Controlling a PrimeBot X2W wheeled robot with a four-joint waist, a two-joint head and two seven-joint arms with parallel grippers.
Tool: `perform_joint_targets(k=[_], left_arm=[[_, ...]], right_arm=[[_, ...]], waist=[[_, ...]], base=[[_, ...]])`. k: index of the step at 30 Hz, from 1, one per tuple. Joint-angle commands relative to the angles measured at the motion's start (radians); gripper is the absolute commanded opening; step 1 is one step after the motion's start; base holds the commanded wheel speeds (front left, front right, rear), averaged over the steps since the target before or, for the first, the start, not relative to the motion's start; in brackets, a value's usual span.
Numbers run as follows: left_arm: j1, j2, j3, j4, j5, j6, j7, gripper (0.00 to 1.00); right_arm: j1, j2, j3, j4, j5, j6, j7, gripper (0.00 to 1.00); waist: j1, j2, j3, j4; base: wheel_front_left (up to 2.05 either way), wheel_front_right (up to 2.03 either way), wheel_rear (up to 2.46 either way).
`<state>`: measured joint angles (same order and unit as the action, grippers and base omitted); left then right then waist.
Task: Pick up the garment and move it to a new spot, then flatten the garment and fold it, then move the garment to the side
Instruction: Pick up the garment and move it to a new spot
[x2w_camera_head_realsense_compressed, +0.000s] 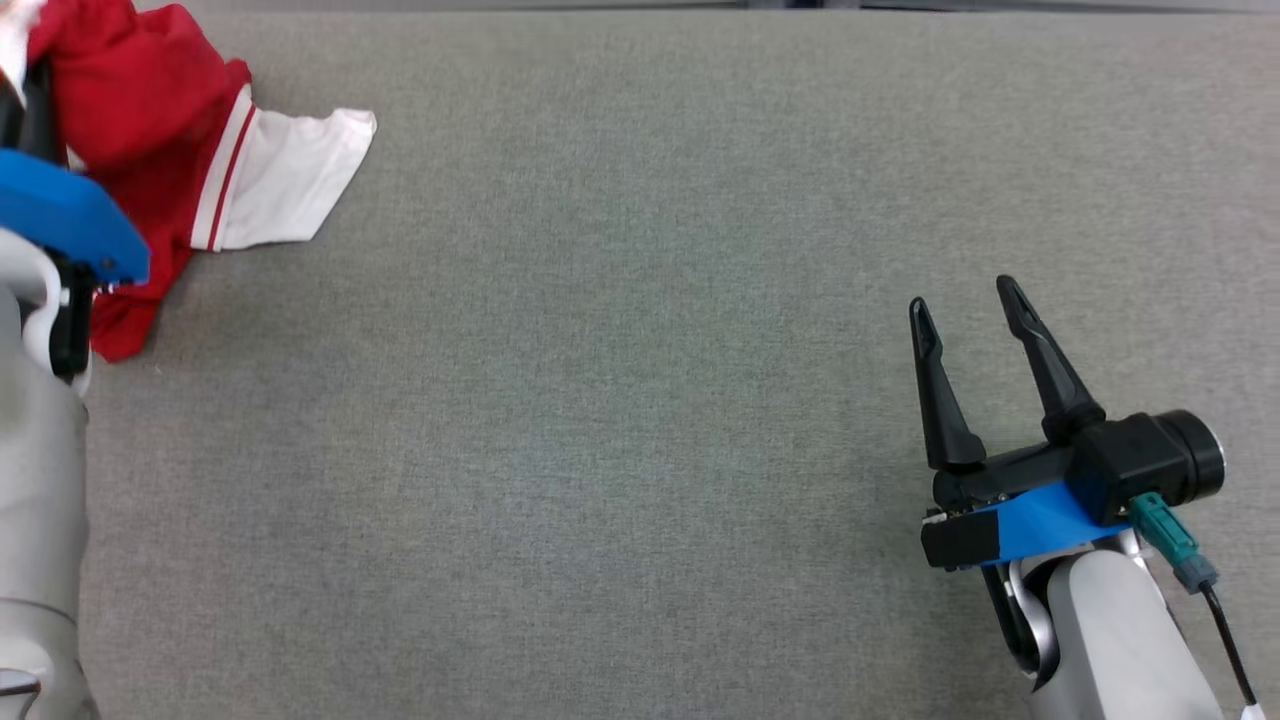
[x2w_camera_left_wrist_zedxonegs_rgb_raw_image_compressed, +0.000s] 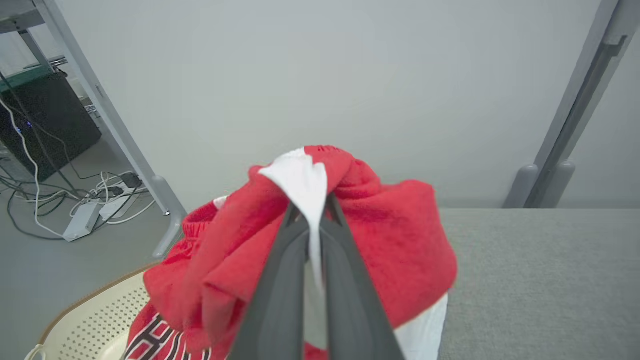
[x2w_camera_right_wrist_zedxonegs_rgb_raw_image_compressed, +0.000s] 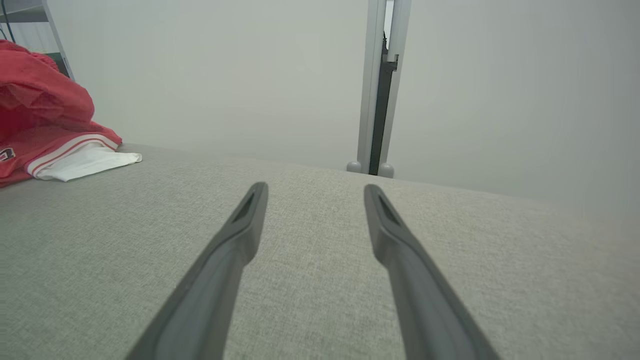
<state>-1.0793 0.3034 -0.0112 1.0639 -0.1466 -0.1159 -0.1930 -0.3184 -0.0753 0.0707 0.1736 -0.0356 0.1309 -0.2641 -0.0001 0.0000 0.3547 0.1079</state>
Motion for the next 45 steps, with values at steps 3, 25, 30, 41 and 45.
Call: perform_joint_targets(k=[3,25,30,41,45], left_arm=[[-0.043,-0.004,-0.028,-0.059,0.017,-0.003,-0.023,0.0],[-0.025,-0.14,-0.298,-0.661,-0.009,-0.015,0.153,0.0],[0.048,-0.168,-0.359,-0.667,-0.041,-0.015,0.159,0.0],[0.303,-0.21,-0.433,-0.549,-0.092,-0.004,0.096,0.0],[0.404,-0.231,-0.464,-0.494,-0.114,0.003,0.063,0.0]], right_arm=[[0.022,0.011,0.0,0.007,0.015,0.0,-0.001,1.0],[0.047,0.026,0.043,0.008,0.16,0.0,-0.001,1.0],[0.042,0.026,0.042,0.003,0.178,0.0,-0.001,1.0],[0.052,0.026,0.029,-0.001,0.167,0.0,-0.001,1.0],[0.061,0.026,0.026,0.008,0.157,0.0,-0.001,1.0]], waist=[[0.0001,0.0,-0.049,-0.033],[0.0001,0.0,-0.108,-0.371],[0.0001,0.0,-0.083,-0.415],[0.0001,0.0,-0.074,-0.403],[0.0001,0.0,-0.083,-0.382]], base=[[0.0,0.0,0.0],[0.0,0.0,0.0],[0.0,0.0,0.0],[0.0,0.0,0.0],[0.0,0.0,0.0]])
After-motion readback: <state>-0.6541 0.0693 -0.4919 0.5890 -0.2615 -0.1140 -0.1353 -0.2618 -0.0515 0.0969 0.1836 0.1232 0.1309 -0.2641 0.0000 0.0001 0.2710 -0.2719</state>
